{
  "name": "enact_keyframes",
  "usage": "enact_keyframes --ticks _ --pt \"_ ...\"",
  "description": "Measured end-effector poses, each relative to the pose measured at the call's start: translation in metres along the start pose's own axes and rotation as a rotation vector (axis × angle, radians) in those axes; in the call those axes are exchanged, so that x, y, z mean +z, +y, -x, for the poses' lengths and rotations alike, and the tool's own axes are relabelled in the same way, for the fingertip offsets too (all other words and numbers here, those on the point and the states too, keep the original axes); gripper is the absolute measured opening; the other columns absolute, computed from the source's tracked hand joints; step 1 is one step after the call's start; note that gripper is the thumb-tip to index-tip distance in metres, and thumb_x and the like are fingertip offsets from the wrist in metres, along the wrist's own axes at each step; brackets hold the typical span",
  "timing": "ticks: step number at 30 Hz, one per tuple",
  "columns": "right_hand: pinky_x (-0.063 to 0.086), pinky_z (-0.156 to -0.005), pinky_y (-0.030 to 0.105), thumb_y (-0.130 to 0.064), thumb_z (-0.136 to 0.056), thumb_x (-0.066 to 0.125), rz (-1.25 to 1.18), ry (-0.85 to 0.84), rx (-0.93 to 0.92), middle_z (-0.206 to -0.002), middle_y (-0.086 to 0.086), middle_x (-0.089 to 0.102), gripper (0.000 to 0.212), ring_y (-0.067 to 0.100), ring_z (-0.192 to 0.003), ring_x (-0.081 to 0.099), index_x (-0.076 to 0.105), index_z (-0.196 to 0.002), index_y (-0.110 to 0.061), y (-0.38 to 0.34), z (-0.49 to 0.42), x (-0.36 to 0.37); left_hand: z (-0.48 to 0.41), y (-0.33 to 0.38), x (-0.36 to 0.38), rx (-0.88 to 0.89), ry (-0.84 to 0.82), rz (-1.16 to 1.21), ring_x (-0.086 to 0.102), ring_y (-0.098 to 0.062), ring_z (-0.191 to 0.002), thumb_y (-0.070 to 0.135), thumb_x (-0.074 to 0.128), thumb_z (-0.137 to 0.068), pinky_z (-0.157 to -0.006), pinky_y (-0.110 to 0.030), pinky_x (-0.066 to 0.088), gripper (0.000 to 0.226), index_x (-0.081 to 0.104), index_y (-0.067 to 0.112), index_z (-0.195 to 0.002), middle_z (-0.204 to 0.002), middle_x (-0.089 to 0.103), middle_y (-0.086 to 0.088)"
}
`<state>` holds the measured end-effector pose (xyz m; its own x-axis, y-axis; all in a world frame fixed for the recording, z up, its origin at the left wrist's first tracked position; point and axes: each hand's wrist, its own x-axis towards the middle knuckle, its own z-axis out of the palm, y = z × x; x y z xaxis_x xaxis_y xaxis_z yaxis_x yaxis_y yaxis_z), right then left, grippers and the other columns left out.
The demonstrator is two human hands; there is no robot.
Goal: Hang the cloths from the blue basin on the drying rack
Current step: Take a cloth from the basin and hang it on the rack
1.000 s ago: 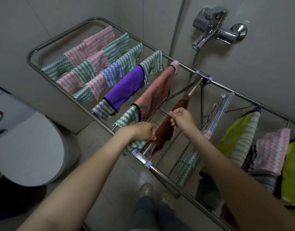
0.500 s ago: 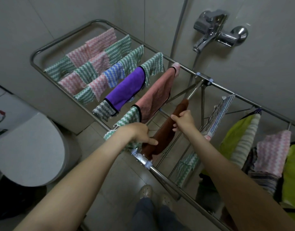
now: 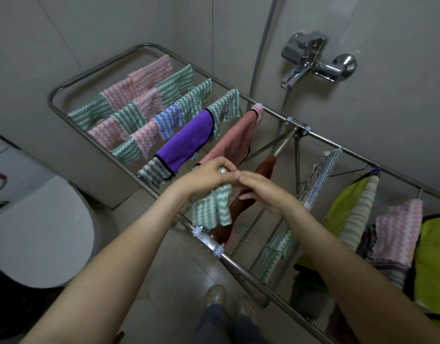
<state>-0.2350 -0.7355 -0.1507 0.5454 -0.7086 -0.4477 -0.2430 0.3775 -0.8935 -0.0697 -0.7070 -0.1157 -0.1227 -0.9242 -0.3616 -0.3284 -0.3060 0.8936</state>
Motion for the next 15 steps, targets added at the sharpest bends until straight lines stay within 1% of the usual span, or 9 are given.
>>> enact_keyframes --ticks 2,3,4,5,6,8,9,12,15 --pt "0.044 -0.094 0.033 -0.037 -0.092 0.051 -0.124 -0.148 0.000 -0.110 -0.002 0.065 0.027 0.017 -0.107 0.057 0.058 -0.116 -0.027 -0.002 0.004 -0.003 0.000 0.008 -0.002 0.024 -0.045 0.185 0.055 -0.009 -0.078 0.012 0.069 -0.084 -0.075 -0.021 0.044 0.021 0.056 0.015 -0.102 -0.083 0.058 0.002" --pt "0.043 -0.097 0.034 -0.036 -0.089 0.056 -0.168 -0.172 -0.012 -0.113 0.003 0.064 0.032 0.020 -0.109 0.057 0.059 -0.117 -0.021 -0.003 0.006 -0.006 0.000 0.011 -0.003 0.037 -0.064 0.228 0.056 -0.008 -0.078 0.004 0.065 -0.086 -0.076 -0.020 0.044 0.024 0.054 0.013 -0.105 -0.083 0.057 0.003" --pt "0.043 -0.097 0.035 -0.030 -0.086 0.059 -0.202 -0.174 -0.030 -0.114 0.010 0.063 0.036 0.023 -0.108 0.057 0.059 -0.116 -0.011 -0.005 0.009 -0.008 0.001 0.015 -0.003 0.050 -0.070 0.236 0.056 -0.007 -0.078 -0.001 0.063 -0.086 -0.077 -0.018 0.045 0.027 0.052 0.010 -0.108 -0.084 0.057 0.003" --pt "0.045 -0.094 0.034 -0.025 -0.083 0.060 -0.232 -0.164 -0.049 -0.111 0.015 0.061 0.036 0.024 -0.103 0.058 0.057 -0.112 -0.004 -0.007 0.011 -0.010 0.001 0.016 -0.003 0.050 -0.072 0.227 0.056 -0.007 -0.080 -0.002 0.062 -0.086 -0.079 -0.018 0.046 0.029 0.052 0.009 -0.111 -0.086 0.057 0.003" --pt "0.048 -0.089 0.033 -0.021 -0.081 0.062 -0.258 -0.146 -0.068 -0.105 0.017 0.061 0.033 0.023 -0.096 0.060 0.056 -0.107 0.000 -0.011 0.014 -0.013 0.003 0.020 -0.004 0.044 -0.078 0.209 0.057 -0.007 -0.082 0.000 0.064 -0.086 -0.081 -0.019 0.046 0.030 0.052 0.008 -0.112 -0.089 0.057 0.002" --pt "0.052 -0.076 0.030 -0.017 -0.078 0.070 -0.293 -0.093 -0.107 -0.091 0.013 0.064 0.025 0.020 -0.081 0.063 0.056 -0.094 -0.004 -0.017 0.017 -0.018 0.003 0.023 -0.008 0.016 -0.095 0.117 0.058 -0.010 -0.086 0.006 0.068 -0.083 -0.084 -0.024 0.048 0.034 0.055 0.009 -0.114 -0.094 0.059 0.002" --pt "0.052 -0.071 0.028 -0.017 -0.076 0.073 -0.282 -0.056 -0.133 -0.085 0.010 0.065 0.023 0.017 -0.075 0.064 0.057 -0.090 -0.006 -0.020 0.020 -0.021 0.003 0.024 -0.009 0.004 -0.107 0.028 0.060 -0.011 -0.088 0.009 0.071 -0.082 -0.086 -0.027 0.049 0.034 0.057 0.011 -0.112 -0.096 0.061 0.002" --pt "0.052 -0.063 0.023 -0.009 -0.086 0.064 -0.179 0.051 -0.187 -0.075 0.003 0.068 0.008 0.012 -0.066 0.064 0.057 -0.084 -0.010 -0.032 0.031 -0.028 0.003 0.028 -0.012 -0.036 -0.166 -0.191 0.064 -0.015 -0.091 0.018 0.077 -0.077 -0.087 -0.032 0.050 0.025 0.065 0.017 -0.099 -0.099 0.068 0.000" --pt "0.051 -0.056 0.019 -0.001 -0.089 0.058 -0.068 0.057 -0.202 -0.067 -0.003 0.068 0.010 0.008 -0.060 0.064 0.052 -0.086 -0.009 -0.043 0.041 -0.034 0.001 0.033 -0.012 0.002 -0.145 -0.299 0.063 -0.013 -0.087 0.025 0.078 -0.076 -0.082 -0.029 0.048 0.018 0.065 0.020 -0.087 -0.091 0.067 0.004"
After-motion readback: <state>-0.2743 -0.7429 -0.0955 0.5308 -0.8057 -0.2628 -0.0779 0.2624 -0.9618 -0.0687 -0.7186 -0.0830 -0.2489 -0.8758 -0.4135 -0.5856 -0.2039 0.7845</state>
